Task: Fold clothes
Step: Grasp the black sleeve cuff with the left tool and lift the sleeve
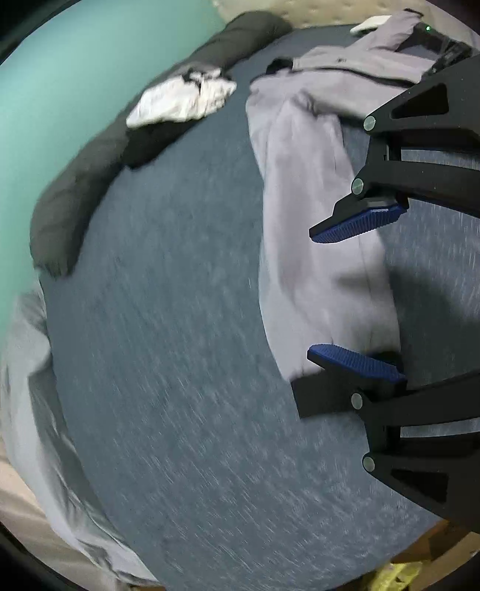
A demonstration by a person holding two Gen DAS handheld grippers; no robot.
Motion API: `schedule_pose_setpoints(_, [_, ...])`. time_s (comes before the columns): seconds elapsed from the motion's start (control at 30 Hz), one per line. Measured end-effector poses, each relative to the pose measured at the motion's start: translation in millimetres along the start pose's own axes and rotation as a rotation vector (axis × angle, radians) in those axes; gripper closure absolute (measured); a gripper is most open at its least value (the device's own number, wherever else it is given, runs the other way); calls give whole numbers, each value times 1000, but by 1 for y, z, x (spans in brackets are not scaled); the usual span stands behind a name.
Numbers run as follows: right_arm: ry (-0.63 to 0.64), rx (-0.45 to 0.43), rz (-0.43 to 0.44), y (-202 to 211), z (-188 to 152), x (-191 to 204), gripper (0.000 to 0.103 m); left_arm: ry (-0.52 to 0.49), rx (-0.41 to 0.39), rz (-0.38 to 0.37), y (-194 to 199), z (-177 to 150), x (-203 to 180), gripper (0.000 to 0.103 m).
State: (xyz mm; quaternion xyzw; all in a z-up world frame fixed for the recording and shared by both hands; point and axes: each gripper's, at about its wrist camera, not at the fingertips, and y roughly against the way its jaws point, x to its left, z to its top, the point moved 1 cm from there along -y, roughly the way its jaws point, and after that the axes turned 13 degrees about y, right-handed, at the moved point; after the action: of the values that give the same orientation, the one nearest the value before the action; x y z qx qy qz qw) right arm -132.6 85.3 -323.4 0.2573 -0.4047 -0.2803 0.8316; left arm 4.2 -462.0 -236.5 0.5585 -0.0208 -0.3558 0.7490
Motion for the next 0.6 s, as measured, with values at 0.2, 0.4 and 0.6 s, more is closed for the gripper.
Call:
schedule_pose_setpoints(0.2, [5, 5, -2, -3, -1, 2, 70, 89, -29, 47, -16, -3, 38, 42])
schedule_pose_setpoints(0.4, [10, 17, -6, -8, -3, 3, 70, 133, -1, -1, -33, -7, 56, 49])
schedule_pose_setpoints(0.6, [12, 19, -16, -11, -4, 1, 70, 69, -23, -31, -29, -6, 48, 95])
